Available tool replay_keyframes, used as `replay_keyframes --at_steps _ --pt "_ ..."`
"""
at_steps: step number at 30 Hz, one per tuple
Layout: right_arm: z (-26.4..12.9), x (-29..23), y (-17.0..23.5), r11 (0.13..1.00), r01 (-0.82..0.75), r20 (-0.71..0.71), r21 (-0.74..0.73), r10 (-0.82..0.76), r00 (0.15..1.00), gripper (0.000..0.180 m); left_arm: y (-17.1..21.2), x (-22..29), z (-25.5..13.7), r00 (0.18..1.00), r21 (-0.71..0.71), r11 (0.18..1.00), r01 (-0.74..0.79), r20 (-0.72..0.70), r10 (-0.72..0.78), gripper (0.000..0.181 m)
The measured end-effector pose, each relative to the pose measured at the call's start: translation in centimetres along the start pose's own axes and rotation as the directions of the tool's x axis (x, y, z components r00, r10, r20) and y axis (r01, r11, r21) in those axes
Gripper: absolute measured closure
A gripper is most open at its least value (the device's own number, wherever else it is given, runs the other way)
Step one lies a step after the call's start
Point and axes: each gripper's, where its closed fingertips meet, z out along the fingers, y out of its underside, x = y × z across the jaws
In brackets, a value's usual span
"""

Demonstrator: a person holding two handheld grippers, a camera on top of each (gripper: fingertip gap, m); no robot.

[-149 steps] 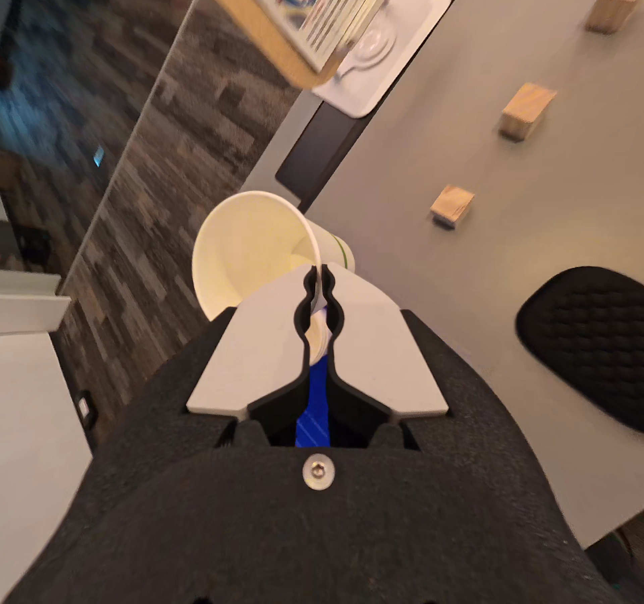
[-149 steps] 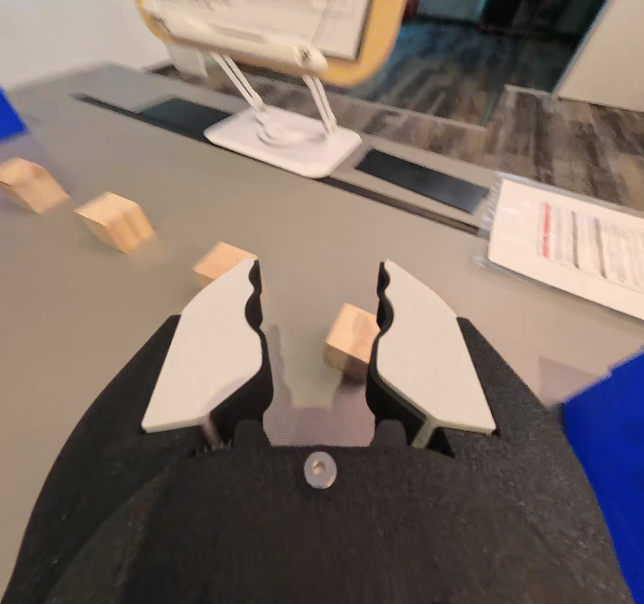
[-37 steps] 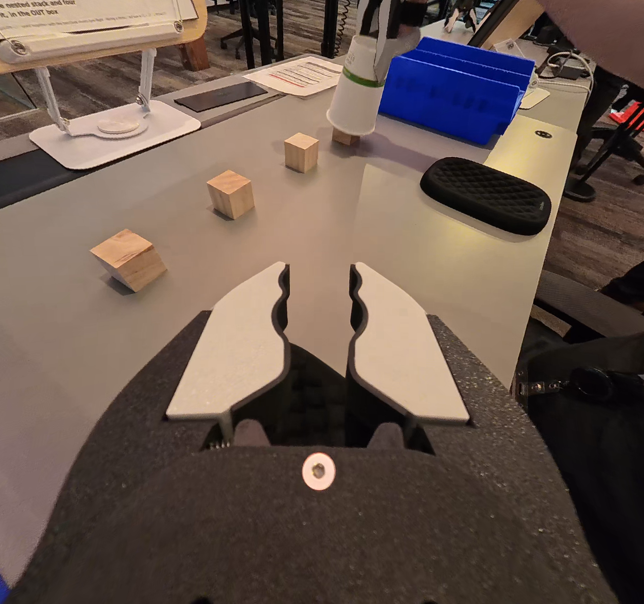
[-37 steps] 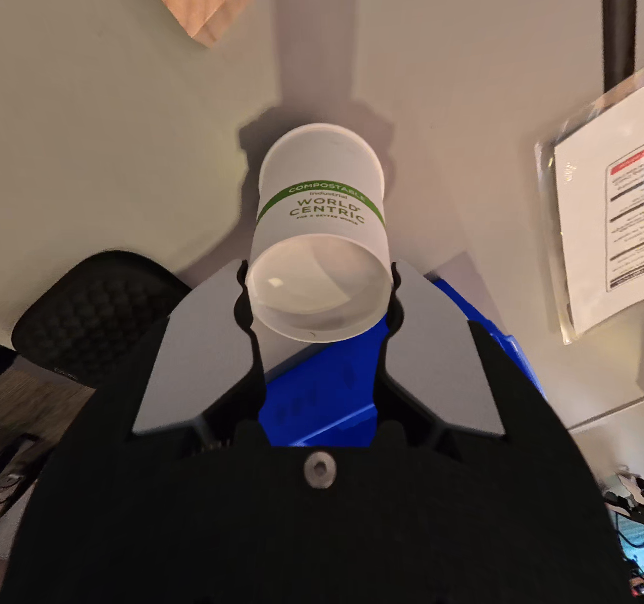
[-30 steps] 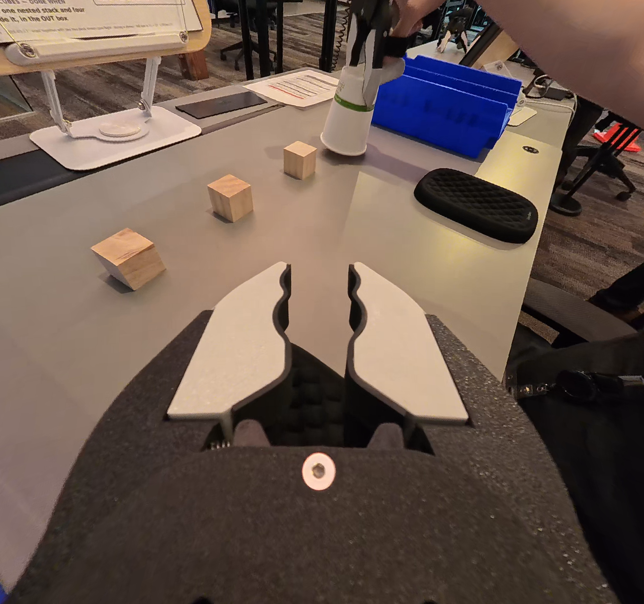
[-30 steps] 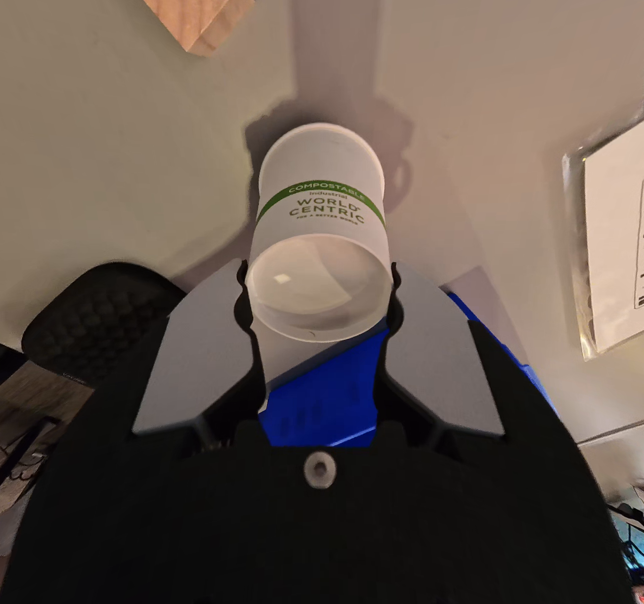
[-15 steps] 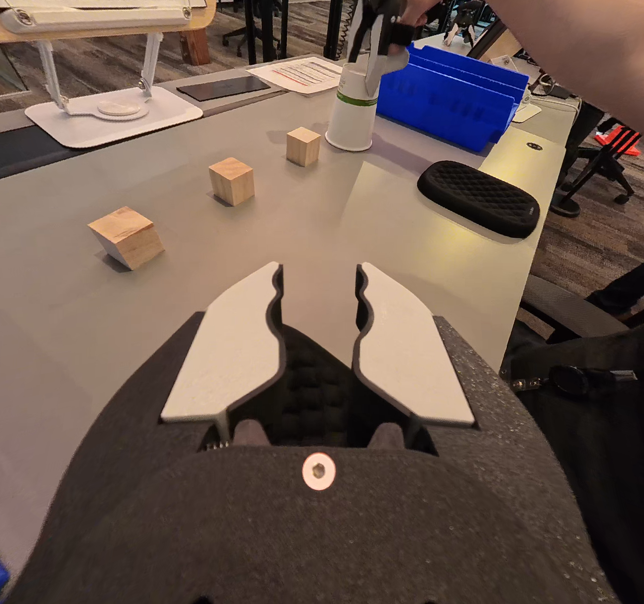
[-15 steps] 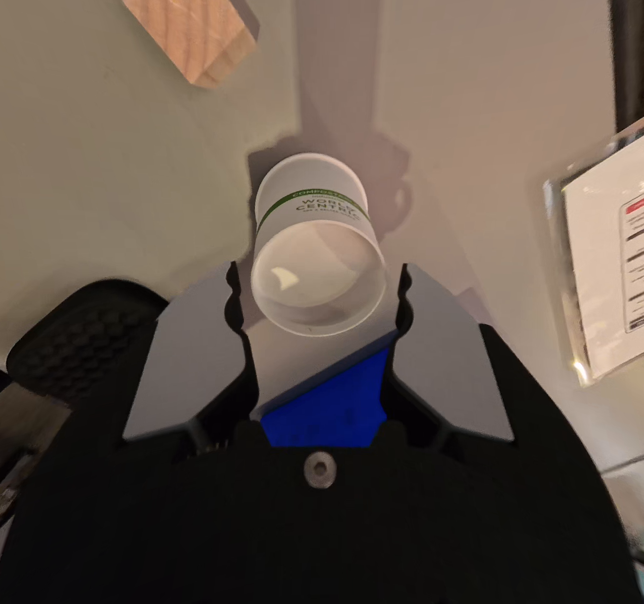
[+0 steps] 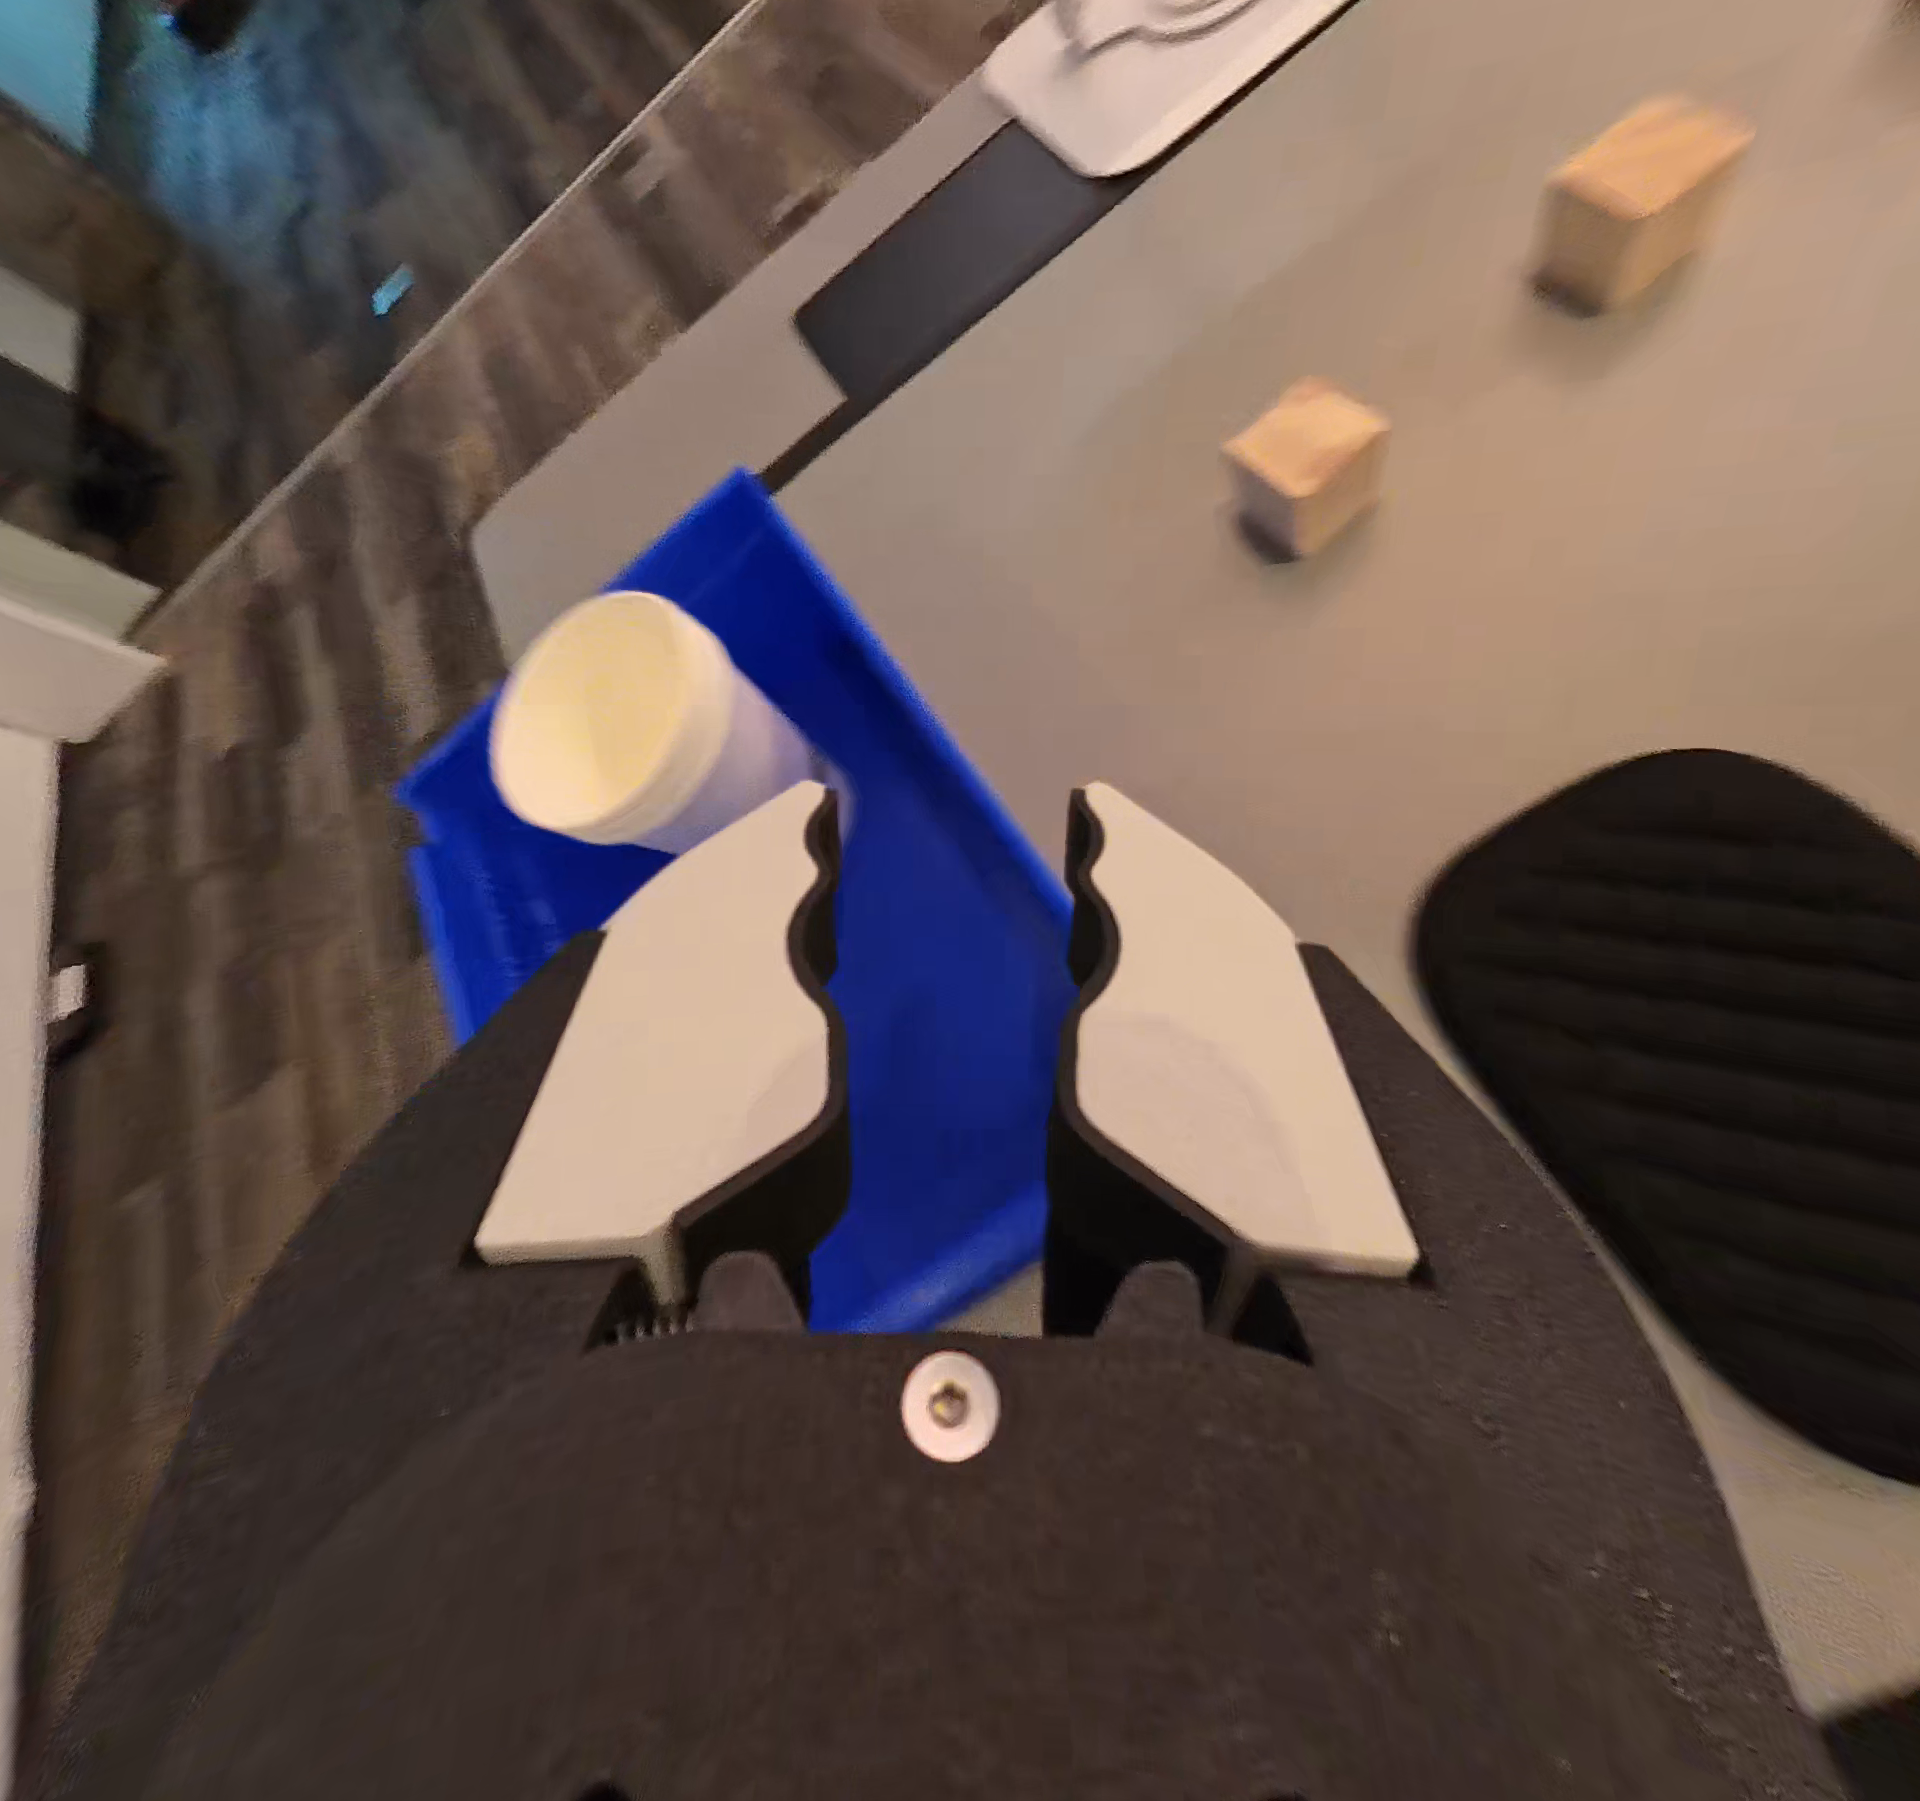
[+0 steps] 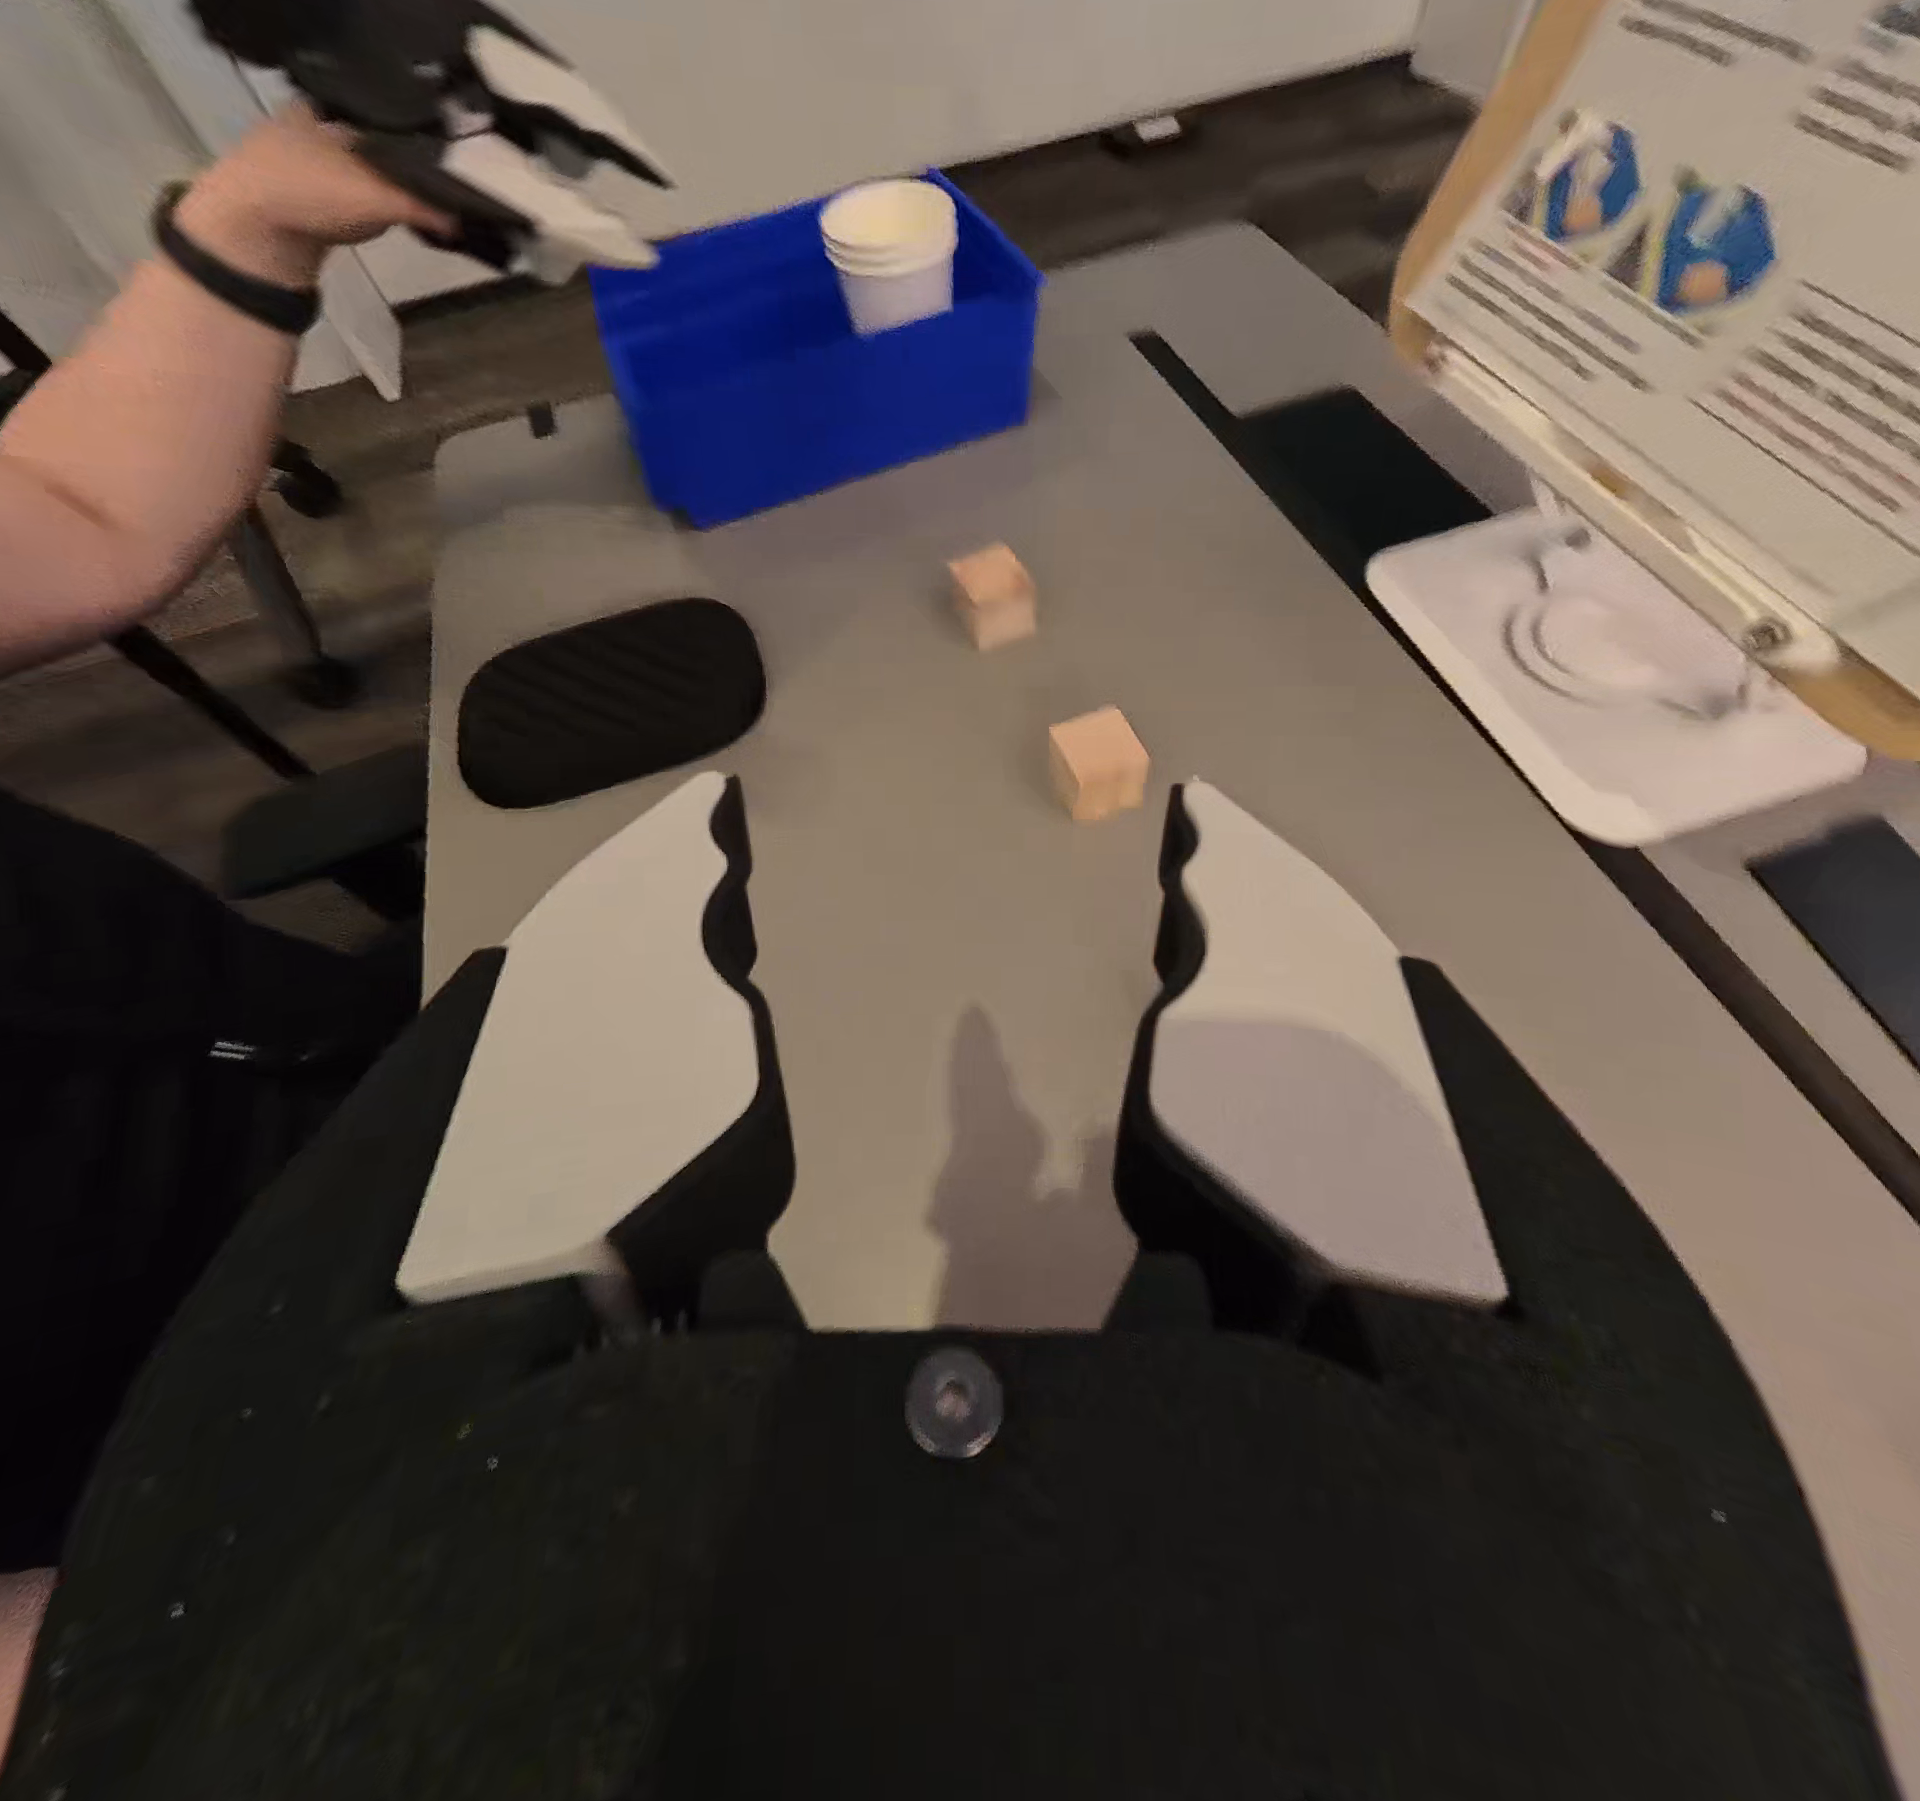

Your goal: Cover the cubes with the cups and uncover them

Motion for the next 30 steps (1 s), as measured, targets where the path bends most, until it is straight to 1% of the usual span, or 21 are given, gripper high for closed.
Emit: replay_keyframes --at_steps 3,5,8,10,12,15,18,25,30 --pt "1.4 -1.7 0.4 0.997 0.075 0.030 0.037 -0.076 0.997 0.108 -0.3 -4.0 2.8 0.998 -0.078 0.995 -0.062 0.008 0.063 0.149" --pt "2.3 -2.1 1.3 0.994 0.107 0.065 -0.027 -0.105 0.992 0.108 0.4 -5.5 5.2 0.995 -0.155 0.983 -0.102 -0.022 0.099 0.148" --pt "3.2 -1.6 2.5 0.992 0.102 0.067 -0.069 -0.097 0.993 0.108 2.1 -6.9 8.1 0.993 -0.266 0.957 -0.119 -0.058 0.107 0.152" --pt "3.5 -1.3 3.3 0.992 0.087 0.077 -0.092 -0.080 0.994 0.108 2.9 -7.1 9.6 0.991 -0.305 0.944 -0.123 -0.095 0.098 0.155" --pt "3.6 -0.6 3.9 0.992 0.064 0.067 -0.110 -0.057 0.996 0.109 3.5 -7.7 10.7 0.990 -0.333 0.934 -0.131 -0.095 0.105 0.162" --pt "3.5 -0.2 4.2 0.993 0.041 0.067 -0.107 -0.034 0.997 0.109 4.2 -8.0 11.6 0.991 -0.370 0.922 -0.115 -0.106 0.081 0.167" --pt "3.4 0.2 4.3 0.995 0.026 0.063 -0.099 -0.020 0.998 0.110 4.0 -8.0 12.0 0.991 -0.358 0.929 -0.094 -0.119 0.055 0.169" --pt "3.2 0.7 4.6 0.995 0.008 0.059 -0.096 -0.002 0.998 0.110 4.2 -7.7 12.0 0.989 -0.365 0.927 -0.082 -0.147 0.029 0.177" --pt "3.4 0.8 5.0 0.994 0.003 0.058 -0.113 0.004 0.998 0.110 4.1 -7.6 12.0 0.988 -0.367 0.927 -0.074 -0.154 0.018 0.178"
